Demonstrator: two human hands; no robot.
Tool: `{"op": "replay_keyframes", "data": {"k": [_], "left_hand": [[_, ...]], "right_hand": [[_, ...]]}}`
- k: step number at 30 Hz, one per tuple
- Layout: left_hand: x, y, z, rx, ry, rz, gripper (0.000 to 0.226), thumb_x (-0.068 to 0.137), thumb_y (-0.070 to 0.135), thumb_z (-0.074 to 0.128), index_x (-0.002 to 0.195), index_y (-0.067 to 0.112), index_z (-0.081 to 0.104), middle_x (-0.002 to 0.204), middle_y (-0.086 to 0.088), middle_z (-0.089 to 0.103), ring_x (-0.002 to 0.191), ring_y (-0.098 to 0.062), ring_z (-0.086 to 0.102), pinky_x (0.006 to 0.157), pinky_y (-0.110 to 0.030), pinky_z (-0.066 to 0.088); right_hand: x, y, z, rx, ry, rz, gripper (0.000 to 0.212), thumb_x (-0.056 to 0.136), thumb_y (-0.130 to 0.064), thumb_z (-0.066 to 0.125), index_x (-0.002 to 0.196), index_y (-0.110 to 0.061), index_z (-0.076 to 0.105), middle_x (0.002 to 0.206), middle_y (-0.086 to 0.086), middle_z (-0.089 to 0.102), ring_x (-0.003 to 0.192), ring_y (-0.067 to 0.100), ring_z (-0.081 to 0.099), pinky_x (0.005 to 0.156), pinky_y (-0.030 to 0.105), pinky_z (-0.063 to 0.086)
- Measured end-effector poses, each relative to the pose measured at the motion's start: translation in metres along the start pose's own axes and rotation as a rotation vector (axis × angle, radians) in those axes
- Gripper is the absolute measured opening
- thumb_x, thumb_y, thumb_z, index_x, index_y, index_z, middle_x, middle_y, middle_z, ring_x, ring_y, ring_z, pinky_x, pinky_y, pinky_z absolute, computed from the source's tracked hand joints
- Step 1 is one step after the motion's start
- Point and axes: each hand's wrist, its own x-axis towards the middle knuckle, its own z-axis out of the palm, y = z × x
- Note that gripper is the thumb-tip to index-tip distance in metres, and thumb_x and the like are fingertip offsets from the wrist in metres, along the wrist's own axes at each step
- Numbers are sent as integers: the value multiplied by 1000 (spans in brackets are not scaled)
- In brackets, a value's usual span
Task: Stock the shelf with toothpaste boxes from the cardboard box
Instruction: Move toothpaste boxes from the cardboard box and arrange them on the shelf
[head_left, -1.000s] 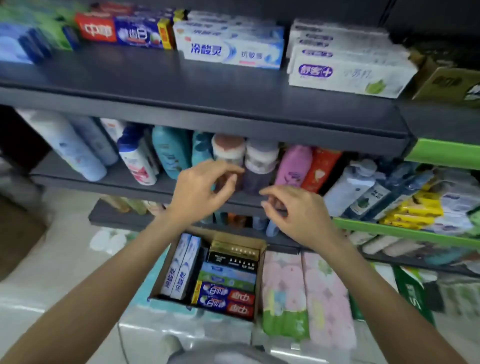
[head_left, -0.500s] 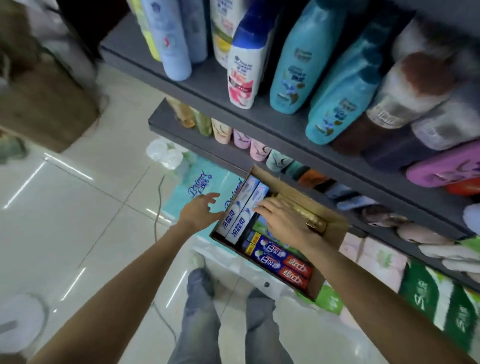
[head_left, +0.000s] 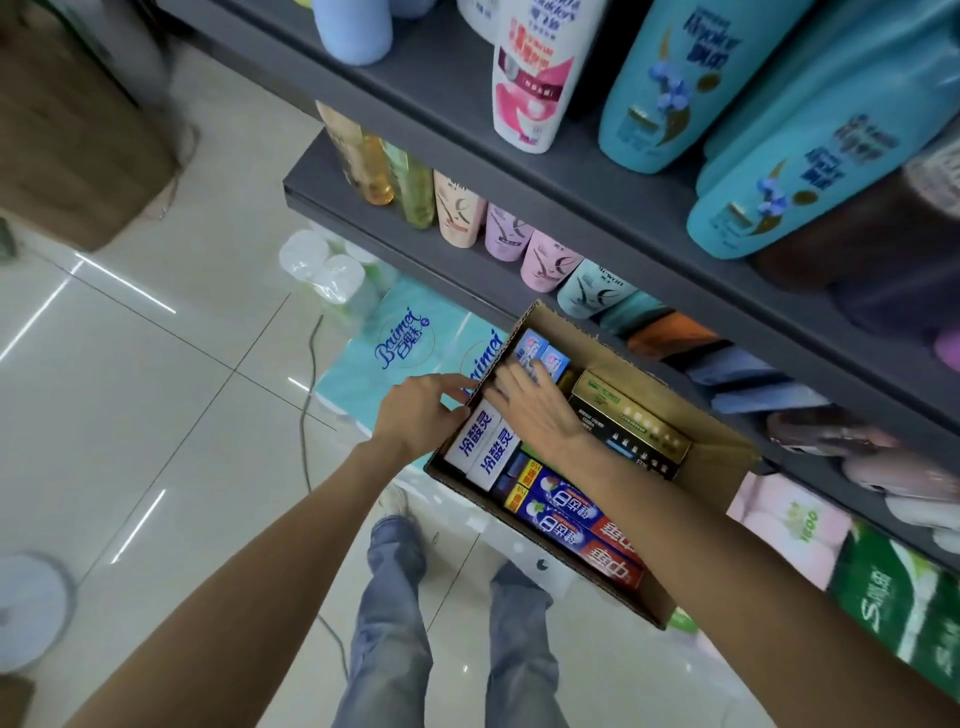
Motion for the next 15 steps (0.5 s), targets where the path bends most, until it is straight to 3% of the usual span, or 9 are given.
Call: {"op": "replay_keyframes", "data": {"k": [5, 8, 11, 15], "left_hand": [[1, 2, 0, 2, -26, -21, 31, 88, 28, 59, 118, 38, 60, 108, 18, 68, 93, -11, 65, 79, -25, 45], [-2, 3, 1, 17, -32, -42, 31, 89, 30, 58, 119, 37, 59, 111, 15, 66, 98, -13, 64, 82, -27, 46], [-14, 10, -4, -8, 11, 9, 35, 91, 35, 56, 126, 30, 55, 120, 6, 62, 106, -17, 59, 86, -30, 45], [-49, 37, -29, -314, -56, 24, 47, 88, 45, 58, 131, 30, 48, 116, 11, 56, 104, -11, 53, 91, -28, 43]], "right_hand": [[-1, 13, 8, -90, 99, -153, 44, 79, -19, 61, 122, -18, 53, 113, -1, 63, 114, 17, 55, 111, 42, 32], [-11, 25, 1, -67, 100, -203, 63, 66, -18, 73, 124, -20, 51, 102, -1, 63, 103, 18, 58, 112, 45, 27], [-34, 38, -20, 134, 182, -131, 80, 52, -22, 83, 125, -17, 50, 109, 5, 61, 106, 22, 58, 110, 50, 28], [-90, 53, -73, 528, 143, 92, 75, 57, -36, 82, 123, -20, 51, 114, 3, 59, 108, 23, 55, 98, 46, 37]]}}
